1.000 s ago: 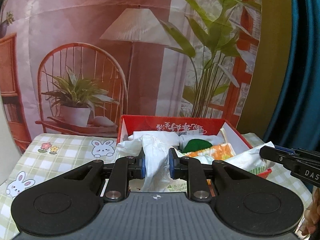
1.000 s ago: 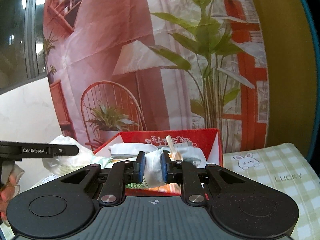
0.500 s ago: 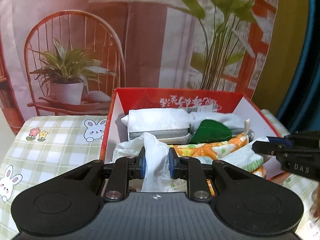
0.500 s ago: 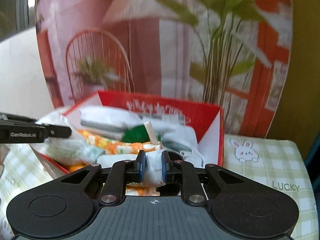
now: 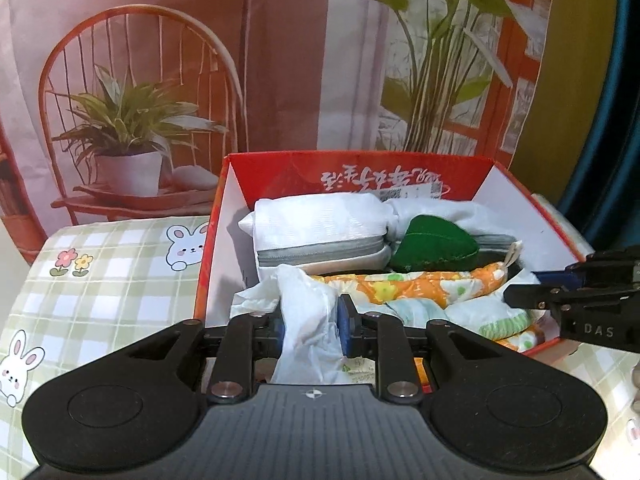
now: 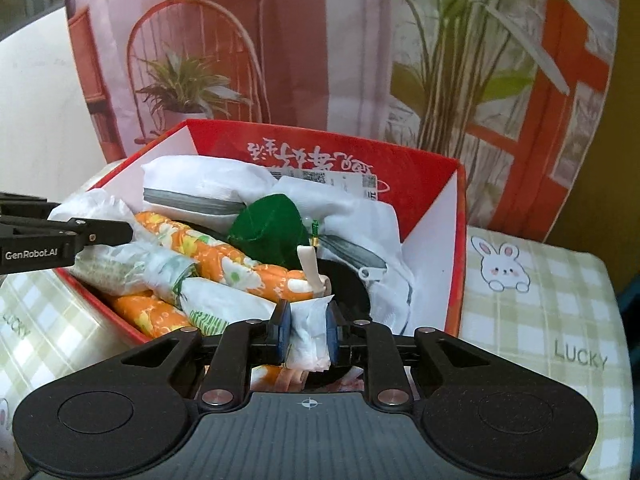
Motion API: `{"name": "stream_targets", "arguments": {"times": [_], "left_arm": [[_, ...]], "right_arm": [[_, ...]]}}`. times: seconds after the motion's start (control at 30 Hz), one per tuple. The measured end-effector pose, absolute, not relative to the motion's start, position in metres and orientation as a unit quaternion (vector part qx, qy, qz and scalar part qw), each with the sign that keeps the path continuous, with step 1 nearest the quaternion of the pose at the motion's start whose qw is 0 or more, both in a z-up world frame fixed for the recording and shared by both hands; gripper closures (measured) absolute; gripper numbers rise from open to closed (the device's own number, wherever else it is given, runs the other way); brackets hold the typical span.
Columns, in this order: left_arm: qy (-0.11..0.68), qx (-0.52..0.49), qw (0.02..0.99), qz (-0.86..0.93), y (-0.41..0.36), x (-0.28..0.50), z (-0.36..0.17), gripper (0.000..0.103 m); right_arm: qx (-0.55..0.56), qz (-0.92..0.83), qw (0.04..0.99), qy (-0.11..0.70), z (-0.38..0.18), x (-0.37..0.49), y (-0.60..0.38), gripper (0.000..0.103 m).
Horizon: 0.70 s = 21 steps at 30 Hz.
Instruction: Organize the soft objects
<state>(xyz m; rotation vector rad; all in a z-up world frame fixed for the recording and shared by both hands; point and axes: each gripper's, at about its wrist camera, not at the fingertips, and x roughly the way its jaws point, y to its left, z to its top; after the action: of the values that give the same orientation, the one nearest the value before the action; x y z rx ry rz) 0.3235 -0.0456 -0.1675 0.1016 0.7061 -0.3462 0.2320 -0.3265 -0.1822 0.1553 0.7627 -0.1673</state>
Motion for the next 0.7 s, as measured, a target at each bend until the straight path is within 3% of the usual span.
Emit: {"name": "stream_targets", "arguments": {"times": [0.03,0.1,0.17,0.23,0.3,0.37,0.63,0.7], "left_arm": [[0.341,0.049,0.924,-0.168,-0.046,0.322,-0.166,0.074],[0.334,0.054,0.926,-0.167,-0.045,0.317,-0.163,0.057],[0.324,0.065,0.931,-0.156,-0.044,0.310,-0.160,0.038],[0.307,0.075,0.938,-0.142,-0.043,0.303,-0.154,0.011],[0.288,0.077,0.945,-0.132,-0.041,0.296,-0.147,0.002],[0.278,0.077,0.949,-0.125,-0.041,0.290,-0.140,0.000],[0.279,0.087,0.951,-0.105,-0.040,0.273,-0.118,0.000],[0.277,0.092,0.951,-0.103,-0.037,0.266,-0.113,0.000]], "right_arm": [[0.079,-0.083,0.922,0.369,-0.181,0.230,-0.326,0.083],[0.086,-0.087,0.926,0.357,-0.177,0.226,-0.326,0.080],[0.095,-0.091,0.931,0.341,-0.172,0.219,-0.327,0.071],[0.109,-0.096,0.936,0.321,-0.167,0.211,-0.328,0.051],[0.123,-0.095,0.940,0.302,-0.162,0.203,-0.329,0.049],[0.131,-0.101,0.941,0.294,-0.157,0.198,-0.330,0.045],[0.134,-0.109,0.950,0.260,-0.132,0.175,-0.318,0.003],[0.142,-0.105,0.953,0.246,-0.125,0.168,-0.314,0.000]]}}
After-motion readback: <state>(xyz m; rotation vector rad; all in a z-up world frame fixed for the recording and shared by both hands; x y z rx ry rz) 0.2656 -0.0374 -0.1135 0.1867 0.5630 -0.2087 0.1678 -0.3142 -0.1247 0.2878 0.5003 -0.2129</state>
